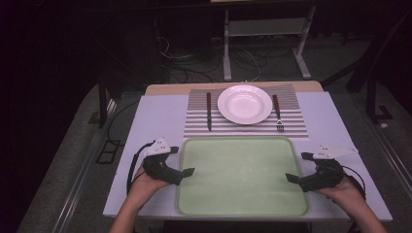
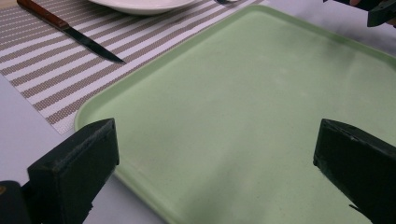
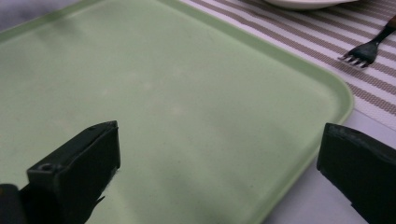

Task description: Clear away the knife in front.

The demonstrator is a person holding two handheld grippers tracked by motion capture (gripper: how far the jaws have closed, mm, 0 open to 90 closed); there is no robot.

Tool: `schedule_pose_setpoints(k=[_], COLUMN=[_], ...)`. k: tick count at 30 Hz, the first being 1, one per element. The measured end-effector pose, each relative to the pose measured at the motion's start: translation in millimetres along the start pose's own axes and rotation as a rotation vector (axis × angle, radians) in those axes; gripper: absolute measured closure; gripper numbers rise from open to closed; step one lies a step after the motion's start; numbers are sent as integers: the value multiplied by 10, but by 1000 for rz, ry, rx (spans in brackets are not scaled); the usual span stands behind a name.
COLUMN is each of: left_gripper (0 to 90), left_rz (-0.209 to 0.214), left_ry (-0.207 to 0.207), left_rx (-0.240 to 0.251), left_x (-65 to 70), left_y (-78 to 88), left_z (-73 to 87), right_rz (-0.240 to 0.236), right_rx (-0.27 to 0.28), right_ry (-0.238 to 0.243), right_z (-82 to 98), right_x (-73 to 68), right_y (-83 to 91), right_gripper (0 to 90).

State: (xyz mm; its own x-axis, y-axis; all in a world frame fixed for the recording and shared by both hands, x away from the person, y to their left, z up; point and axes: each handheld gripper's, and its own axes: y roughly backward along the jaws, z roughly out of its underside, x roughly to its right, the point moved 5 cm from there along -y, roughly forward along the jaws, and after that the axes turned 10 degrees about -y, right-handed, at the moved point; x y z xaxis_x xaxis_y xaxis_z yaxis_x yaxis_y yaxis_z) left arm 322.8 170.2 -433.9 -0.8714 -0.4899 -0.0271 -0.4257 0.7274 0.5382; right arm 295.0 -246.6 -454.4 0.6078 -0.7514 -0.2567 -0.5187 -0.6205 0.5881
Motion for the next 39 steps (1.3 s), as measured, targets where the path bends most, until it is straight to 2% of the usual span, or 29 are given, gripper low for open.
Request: schedule_pose_setpoints(k=[13, 18, 26, 39], left_gripper=[0, 0, 0, 0], left_rz=[-8, -11, -6, 1], left_ry=[12, 21, 25, 18], left_rx=[-23, -11, -16, -3], left_x=[-38, -57, -73, -99], left_y=[-63, -87, -144, -226], left_z=[30, 7, -33, -90], right_rz=[-20, -18, -25, -27], right_rx=[-4, 5, 18, 24], right_ry=[-2, 0, -3, 2], right_z=[18, 14, 8, 6], right_x=[-22, -26, -24, -33], right_y=[-34, -35, -29, -28], right_gripper=[0, 0, 0, 0])
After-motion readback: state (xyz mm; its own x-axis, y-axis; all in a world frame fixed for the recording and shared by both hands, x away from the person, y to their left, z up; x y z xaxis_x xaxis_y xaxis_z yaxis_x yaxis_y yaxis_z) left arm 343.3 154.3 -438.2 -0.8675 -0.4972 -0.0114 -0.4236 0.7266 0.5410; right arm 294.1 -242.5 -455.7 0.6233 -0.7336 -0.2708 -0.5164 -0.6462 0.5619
